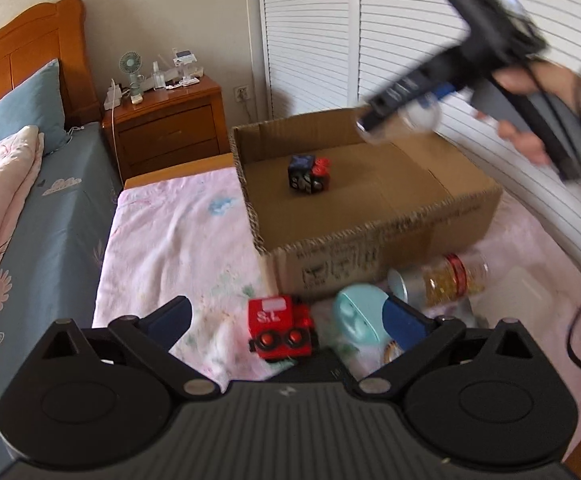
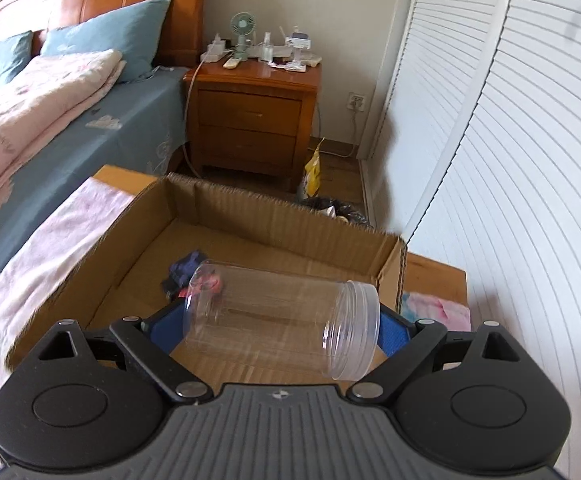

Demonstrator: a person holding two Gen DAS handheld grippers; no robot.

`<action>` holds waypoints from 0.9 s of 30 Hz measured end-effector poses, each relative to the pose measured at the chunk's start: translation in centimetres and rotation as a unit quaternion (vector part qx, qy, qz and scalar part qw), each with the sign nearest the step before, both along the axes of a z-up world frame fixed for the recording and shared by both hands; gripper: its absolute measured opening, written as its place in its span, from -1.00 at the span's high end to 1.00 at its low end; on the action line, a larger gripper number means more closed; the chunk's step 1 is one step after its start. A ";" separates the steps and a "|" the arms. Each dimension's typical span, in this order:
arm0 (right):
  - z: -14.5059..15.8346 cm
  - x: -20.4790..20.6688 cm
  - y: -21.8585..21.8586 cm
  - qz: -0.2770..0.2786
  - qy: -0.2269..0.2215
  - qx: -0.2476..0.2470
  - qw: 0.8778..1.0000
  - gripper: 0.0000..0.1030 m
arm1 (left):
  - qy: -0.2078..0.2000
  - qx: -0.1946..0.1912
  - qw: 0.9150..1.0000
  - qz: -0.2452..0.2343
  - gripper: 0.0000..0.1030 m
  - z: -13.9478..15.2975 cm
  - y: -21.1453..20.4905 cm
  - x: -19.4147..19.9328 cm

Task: Organize rigid objects
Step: 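Lower the clear jar into the box and open the right gripper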

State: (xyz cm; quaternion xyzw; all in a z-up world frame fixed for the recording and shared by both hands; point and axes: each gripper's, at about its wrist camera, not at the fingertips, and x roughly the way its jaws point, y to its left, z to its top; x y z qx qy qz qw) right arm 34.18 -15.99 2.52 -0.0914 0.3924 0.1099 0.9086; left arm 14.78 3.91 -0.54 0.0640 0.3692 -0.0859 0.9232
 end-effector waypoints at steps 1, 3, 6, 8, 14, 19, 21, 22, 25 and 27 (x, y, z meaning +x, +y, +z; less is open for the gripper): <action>0.0 0.4 0.0 -0.004 -0.004 0.003 1.000 -0.90 | -0.001 0.002 1.000 0.000 -0.96 -0.1 -0.2 -0.3; 0.0 0.7 0.0 -0.012 -0.011 0.000 1.000 -1.00 | -0.004 0.004 1.000 0.002 -0.96 -0.4 -0.7 -0.8; 0.1 0.6 -0.2 -0.007 -0.004 0.000 1.000 -1.00 | -0.007 0.008 1.000 0.007 -0.96 -0.8 -1.1 -1.3; 0.3 0.0 -0.3 -0.008 -0.002 -0.002 1.000 -1.00 | -0.007 0.006 1.000 0.009 -0.96 -0.9 -1.3 -1.4; 0.9 -3.6 -0.5 -0.006 0.006 0.006 1.000 -1.00 | -0.001 -0.012 1.000 0.014 -0.96 -1.0 -1.3 -2.1; 1.3 -8.2 0.0 0.005 -0.006 0.014 1.000 -1.00 | 0.000 -0.012 1.000 0.023 -0.96 -1.1 -1.1 -2.8; 1.2 -10.3 0.0 0.006 -0.012 0.018 1.000 -1.00 | -0.001 -0.013 0.999 0.030 -0.96 -1.3 -0.7 -3.1; 1.0 -11.5 -0.1 0.003 -0.015 0.020 1.000 -1.00 | 0.000 -0.015 0.999 0.037 -0.96 -1.4 -0.3 -3.2; 0.4 -14.3 -0.5 -0.009 -0.023 0.026 0.999 -1.00 | 0.004 -0.018 0.999 0.050 -0.96 -1.9 0.5 -3.6; -0.5 -16.5 -0.8 -0.007 -0.024 0.030 0.999 -1.00 | 0.007 -0.018 0.998 0.053 -0.96 -2.3 0.9 -3.9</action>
